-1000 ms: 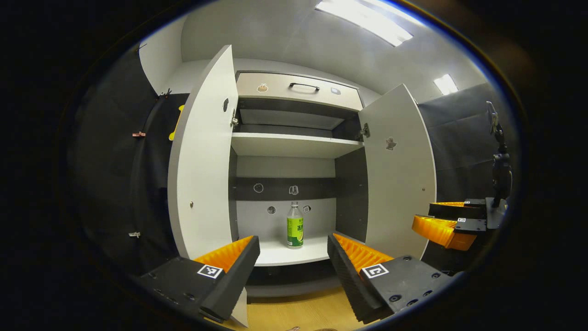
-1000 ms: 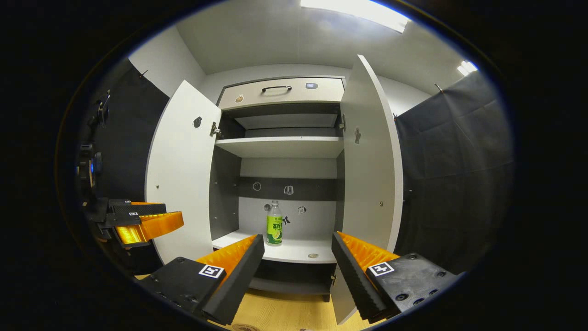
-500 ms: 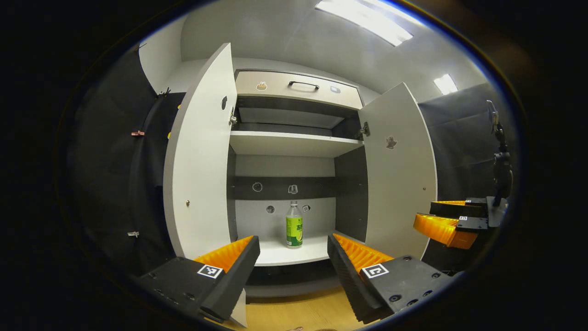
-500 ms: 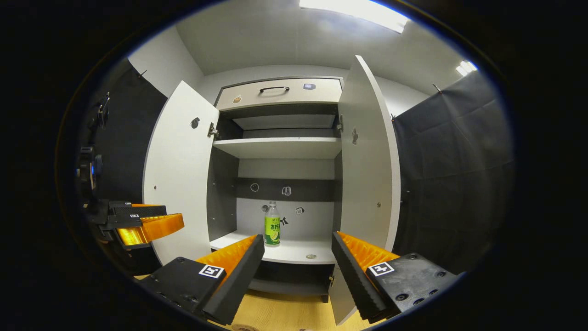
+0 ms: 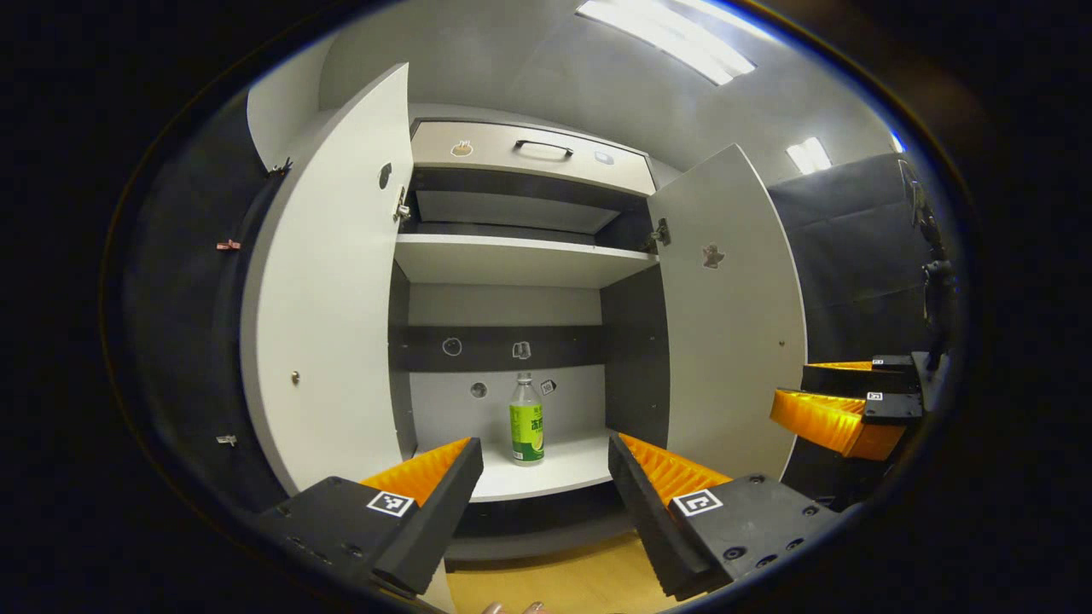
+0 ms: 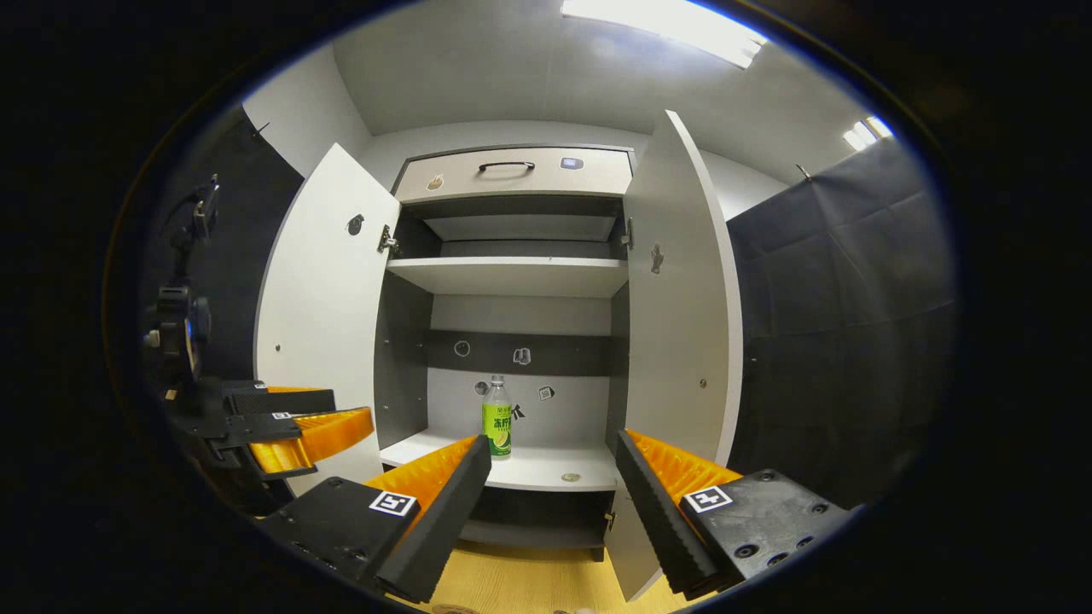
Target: Grasp the bottle in the cabinet with the left hand and place it on the coaster, then close the right door with the right hand and the left door with the left hand.
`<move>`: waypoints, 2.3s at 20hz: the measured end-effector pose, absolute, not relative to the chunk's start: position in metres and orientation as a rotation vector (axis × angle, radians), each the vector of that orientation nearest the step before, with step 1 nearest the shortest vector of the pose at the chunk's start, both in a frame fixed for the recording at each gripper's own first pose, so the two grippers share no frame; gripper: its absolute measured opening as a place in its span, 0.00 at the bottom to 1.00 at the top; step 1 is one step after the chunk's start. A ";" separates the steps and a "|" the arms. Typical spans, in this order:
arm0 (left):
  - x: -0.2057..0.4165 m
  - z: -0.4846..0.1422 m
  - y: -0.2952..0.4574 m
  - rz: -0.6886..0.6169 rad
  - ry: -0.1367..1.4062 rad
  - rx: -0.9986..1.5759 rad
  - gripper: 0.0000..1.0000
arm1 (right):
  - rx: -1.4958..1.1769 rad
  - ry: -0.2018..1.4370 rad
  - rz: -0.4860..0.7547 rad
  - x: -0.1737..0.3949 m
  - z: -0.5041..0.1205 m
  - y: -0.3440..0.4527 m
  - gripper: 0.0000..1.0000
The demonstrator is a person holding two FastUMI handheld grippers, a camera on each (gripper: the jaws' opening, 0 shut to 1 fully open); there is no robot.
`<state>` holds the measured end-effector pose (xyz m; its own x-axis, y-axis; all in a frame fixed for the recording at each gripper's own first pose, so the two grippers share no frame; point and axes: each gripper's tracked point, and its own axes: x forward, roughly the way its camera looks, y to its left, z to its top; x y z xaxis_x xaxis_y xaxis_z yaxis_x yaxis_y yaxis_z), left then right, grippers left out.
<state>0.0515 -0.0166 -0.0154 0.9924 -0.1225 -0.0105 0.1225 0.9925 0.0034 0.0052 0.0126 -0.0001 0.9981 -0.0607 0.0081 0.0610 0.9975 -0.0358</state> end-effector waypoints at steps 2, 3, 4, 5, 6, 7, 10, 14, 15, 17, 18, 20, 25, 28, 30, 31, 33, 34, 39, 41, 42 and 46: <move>0.072 -0.014 -0.017 -0.126 0.003 0.010 0.94 | -0.043 -0.006 -0.046 0.011 -0.001 0.019 0.98; 0.084 -0.017 -0.018 -0.125 0.003 0.014 0.94 | -0.050 -0.004 -0.034 0.015 -0.001 0.021 0.98; 0.097 -0.017 -0.019 -0.125 0.000 0.013 0.95 | -0.060 -0.007 -0.024 0.021 -0.001 0.021 0.98; 0.112 -0.016 -0.019 -0.122 -0.013 0.009 0.95 | -0.068 -0.013 -0.014 0.028 -0.002 0.019 0.98; 0.128 -0.017 -0.020 -0.116 -0.025 0.002 0.95 | -0.074 -0.013 0.002 0.037 -0.003 0.019 0.97; 0.146 -0.019 -0.020 -0.108 -0.034 -0.004 0.95 | -0.079 -0.012 0.022 0.044 -0.006 0.018 0.97; 0.205 -0.029 -0.029 -0.113 -0.043 -0.007 0.95 | -0.083 -0.014 0.082 0.069 -0.013 0.016 0.98; 0.278 -0.050 -0.043 -0.146 -0.030 -0.016 0.95 | -0.081 -0.016 0.144 0.096 -0.023 0.015 0.98; 0.292 -0.059 -0.043 -0.151 -0.026 -0.016 0.95 | -0.076 -0.012 0.156 0.101 -0.025 0.016 0.98; 0.323 -0.074 -0.036 -0.118 -0.008 -0.009 0.94 | -0.059 0.002 0.181 0.110 -0.033 0.017 0.98; 0.334 -0.080 -0.031 -0.093 -0.008 -0.009 0.94 | -0.051 0.007 0.191 0.114 -0.035 0.019 0.98; 0.352 -0.088 -0.021 -0.049 -0.009 -0.022 0.95 | -0.042 0.018 0.203 0.123 -0.041 0.020 0.98; 0.378 -0.115 -0.003 -0.004 0.024 -0.015 0.95 | -0.024 0.049 0.232 0.137 -0.054 0.022 0.98; 0.391 -0.124 -0.002 -0.012 0.041 -0.035 0.95 | -0.013 0.062 0.241 0.144 -0.059 0.023 0.98; 0.399 -0.127 0.001 -0.003 0.047 -0.036 0.96 | -0.005 0.068 0.246 0.147 -0.062 0.024 0.98; 0.402 -0.128 0.001 -0.006 0.045 -0.033 0.96 | -0.005 0.070 0.247 0.147 -0.063 0.023 0.98; 0.410 -0.130 0.001 -0.006 0.052 -0.017 0.96 | -0.005 0.073 0.246 0.149 -0.065 0.023 0.98; 0.414 -0.132 0.000 -0.010 0.056 -0.011 0.96 | -0.004 0.074 0.248 0.150 -0.065 0.023 0.98; 0.422 -0.138 0.000 -0.015 0.068 -0.011 0.82 | -0.003 0.078 0.235 0.151 -0.067 0.019 0.98; 0.422 -0.138 -0.002 -0.023 0.072 -0.009 0.80 | -0.007 0.084 0.229 0.151 -0.069 0.017 0.98; 0.422 -0.138 -0.001 -0.019 0.072 -0.006 0.79 | -0.007 0.087 0.228 0.151 -0.070 0.016 0.98; 0.414 -0.129 0.000 -0.003 0.071 0.000 0.77 | -0.001 0.075 0.221 0.147 -0.064 0.015 0.98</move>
<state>0.4140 0.0003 -0.1289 0.9975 -0.0029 -0.0707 0.0029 1.0000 -0.0006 0.1474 0.0148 -0.0644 0.9729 0.2189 -0.0743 -0.2190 0.9757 0.0071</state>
